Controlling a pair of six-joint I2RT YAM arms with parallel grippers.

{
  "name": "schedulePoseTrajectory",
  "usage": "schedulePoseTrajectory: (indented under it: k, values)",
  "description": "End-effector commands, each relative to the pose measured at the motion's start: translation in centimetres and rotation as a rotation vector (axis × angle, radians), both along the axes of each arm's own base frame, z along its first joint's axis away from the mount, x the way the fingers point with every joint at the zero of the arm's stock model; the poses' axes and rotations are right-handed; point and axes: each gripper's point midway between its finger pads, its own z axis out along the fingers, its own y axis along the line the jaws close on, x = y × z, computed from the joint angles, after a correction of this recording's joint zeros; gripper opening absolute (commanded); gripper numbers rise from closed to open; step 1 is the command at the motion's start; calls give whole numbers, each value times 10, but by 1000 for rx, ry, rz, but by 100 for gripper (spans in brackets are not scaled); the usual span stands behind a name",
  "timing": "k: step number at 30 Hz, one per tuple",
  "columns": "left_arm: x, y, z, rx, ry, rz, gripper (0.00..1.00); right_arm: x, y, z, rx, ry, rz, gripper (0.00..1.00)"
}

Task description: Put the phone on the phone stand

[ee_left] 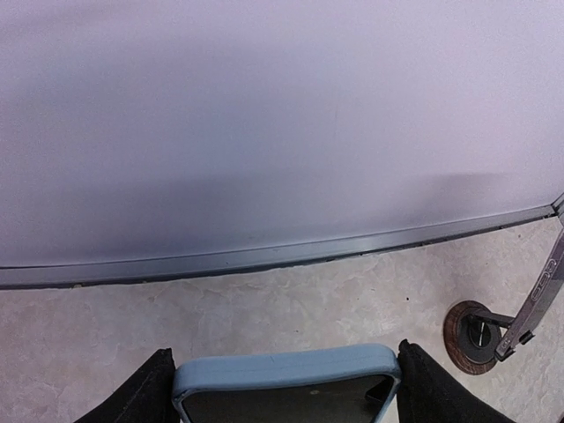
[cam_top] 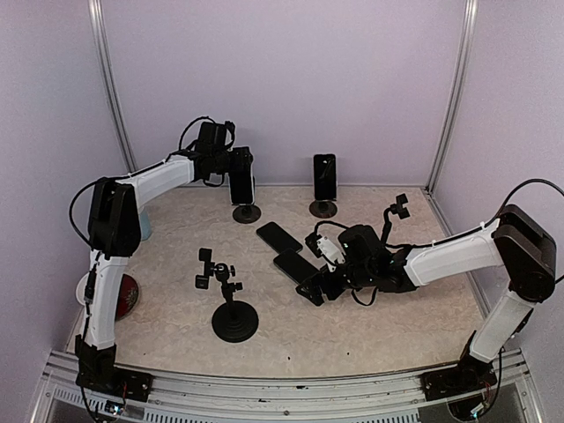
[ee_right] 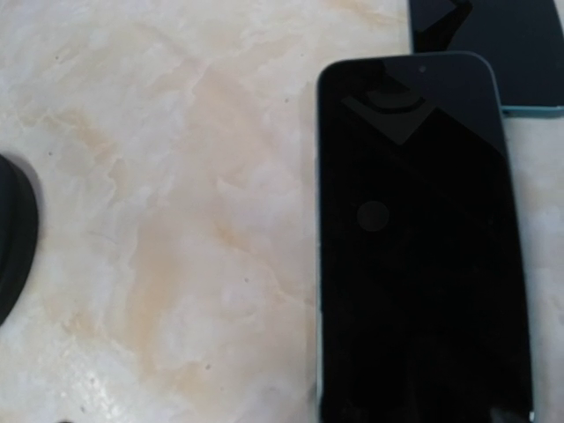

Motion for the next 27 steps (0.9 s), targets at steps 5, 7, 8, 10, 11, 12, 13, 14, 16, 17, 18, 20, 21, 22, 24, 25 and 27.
schedulePoseTrajectory:
  k: [5, 7, 8, 10, 11, 12, 13, 14, 16, 17, 18, 20, 21, 22, 24, 25, 27]
  values:
    - [5, -6, -18, -25, 27, -22, 68, 0, 2, 0, 1, -9, -1, 100]
    - [6, -5, -19, -28, 27, -20, 69, -1, 2, -1, 0, -9, 0, 100]
    - [6, -5, -20, -30, 27, -19, 71, -1, 2, -1, 0, -6, 0, 100]
    - [7, -6, -20, -35, 25, -19, 74, -1, 1, -1, 1, -7, 0, 100]
    - [7, -6, -20, -37, 24, -19, 75, -1, 1, -1, 0, -6, -1, 100]
    - [8, -7, -20, -40, 23, -19, 76, 0, 1, 0, 2, -8, -1, 100]
    - [8, -7, -20, -41, 22, -21, 76, -1, 1, 0, 1, -9, -2, 100]
    - [8, -7, -20, -46, 20, -21, 76, -1, 1, -1, 0, -8, -2, 100]
    - [9, -8, -20, -53, 19, -22, 76, -1, 1, 0, 1, -8, -2, 100]
    - [9, -8, -20, -57, 17, -23, 76, -1, 1, -1, 0, -7, -2, 100]
    - [9, -8, -19, -60, 16, -24, 76, -1, 0, -1, 0, -7, -3, 100]
    - [10, -10, -20, -66, 17, -26, 77, -1, 0, -1, 0, -8, -4, 100]
    - [10, -10, -20, -68, 16, -28, 77, -2, 0, -1, 0, -7, -5, 100]
    - [11, -10, -22, -71, 18, -29, 77, -2, 0, -1, 1, -7, -4, 100]
    - [11, -9, -24, -77, 21, -32, 77, -2, -1, -1, 0, -7, -5, 100]
    - [12, -10, -24, -81, 21, -35, 77, -1, 0, -1, 1, -7, -6, 100]
    - [12, -10, -24, -88, 22, -38, 77, -2, 0, -1, 1, -6, -5, 100]
